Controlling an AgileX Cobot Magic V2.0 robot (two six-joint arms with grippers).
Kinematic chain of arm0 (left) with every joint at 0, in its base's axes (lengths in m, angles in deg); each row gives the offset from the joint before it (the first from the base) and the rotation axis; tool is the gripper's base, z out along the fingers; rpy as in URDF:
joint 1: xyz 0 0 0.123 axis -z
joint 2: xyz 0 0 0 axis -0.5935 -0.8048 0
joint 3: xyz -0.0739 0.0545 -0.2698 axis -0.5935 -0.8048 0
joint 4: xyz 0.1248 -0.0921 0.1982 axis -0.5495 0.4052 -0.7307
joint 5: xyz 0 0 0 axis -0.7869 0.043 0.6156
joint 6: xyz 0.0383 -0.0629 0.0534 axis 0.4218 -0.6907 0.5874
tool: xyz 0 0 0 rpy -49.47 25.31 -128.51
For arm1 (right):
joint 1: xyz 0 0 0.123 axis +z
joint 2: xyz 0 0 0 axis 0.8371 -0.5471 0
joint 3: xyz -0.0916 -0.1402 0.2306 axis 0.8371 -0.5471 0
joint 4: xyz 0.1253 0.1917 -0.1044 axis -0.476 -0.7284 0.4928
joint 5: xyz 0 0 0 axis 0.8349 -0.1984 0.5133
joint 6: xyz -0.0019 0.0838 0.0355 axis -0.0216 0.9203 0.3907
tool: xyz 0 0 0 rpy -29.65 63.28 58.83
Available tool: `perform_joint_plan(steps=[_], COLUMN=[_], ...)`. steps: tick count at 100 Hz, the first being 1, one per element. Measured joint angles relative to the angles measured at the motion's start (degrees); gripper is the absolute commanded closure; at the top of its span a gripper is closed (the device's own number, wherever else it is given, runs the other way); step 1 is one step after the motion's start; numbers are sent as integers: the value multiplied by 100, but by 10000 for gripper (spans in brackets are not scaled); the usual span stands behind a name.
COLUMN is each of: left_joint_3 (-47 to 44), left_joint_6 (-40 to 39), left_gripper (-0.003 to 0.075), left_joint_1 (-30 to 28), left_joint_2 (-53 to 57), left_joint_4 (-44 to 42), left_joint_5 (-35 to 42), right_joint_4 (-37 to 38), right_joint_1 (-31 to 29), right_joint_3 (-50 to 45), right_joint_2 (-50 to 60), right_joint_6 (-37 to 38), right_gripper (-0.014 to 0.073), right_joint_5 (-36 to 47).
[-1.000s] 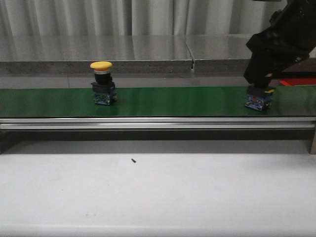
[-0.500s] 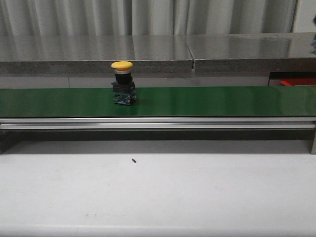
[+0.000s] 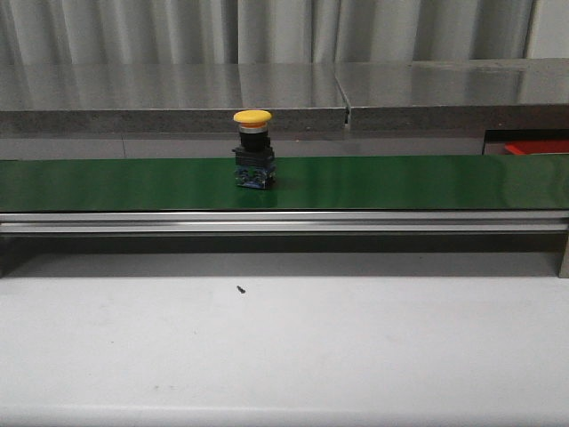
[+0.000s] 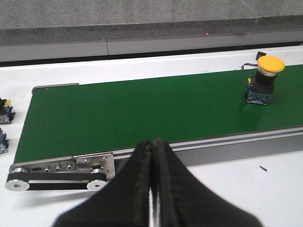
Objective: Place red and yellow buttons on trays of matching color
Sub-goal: 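Carry the red button into the red tray and open the right gripper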
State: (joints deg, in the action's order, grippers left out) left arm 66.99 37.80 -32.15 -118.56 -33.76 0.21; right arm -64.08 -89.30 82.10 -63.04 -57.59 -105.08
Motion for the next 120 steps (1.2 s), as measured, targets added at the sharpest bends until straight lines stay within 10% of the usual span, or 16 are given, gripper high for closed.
perform_joint_plan(steps=[85, 120], left_joint_3=[0, 0], left_joint_6=[10, 10], left_gripper=[739, 739], left_joint_1=[0, 0], left_joint_2=[0, 0], left_joint_4=[0, 0], left_joint_5=[0, 0], right_joint_4=[-273, -281], right_joint_1=[-28, -28], right_joint_3=[1314, 1314], right_joint_2=[-2009, -1959], right_joint_6=[14, 37], right_gripper=[418, -6], right_joint_5=[50, 37])
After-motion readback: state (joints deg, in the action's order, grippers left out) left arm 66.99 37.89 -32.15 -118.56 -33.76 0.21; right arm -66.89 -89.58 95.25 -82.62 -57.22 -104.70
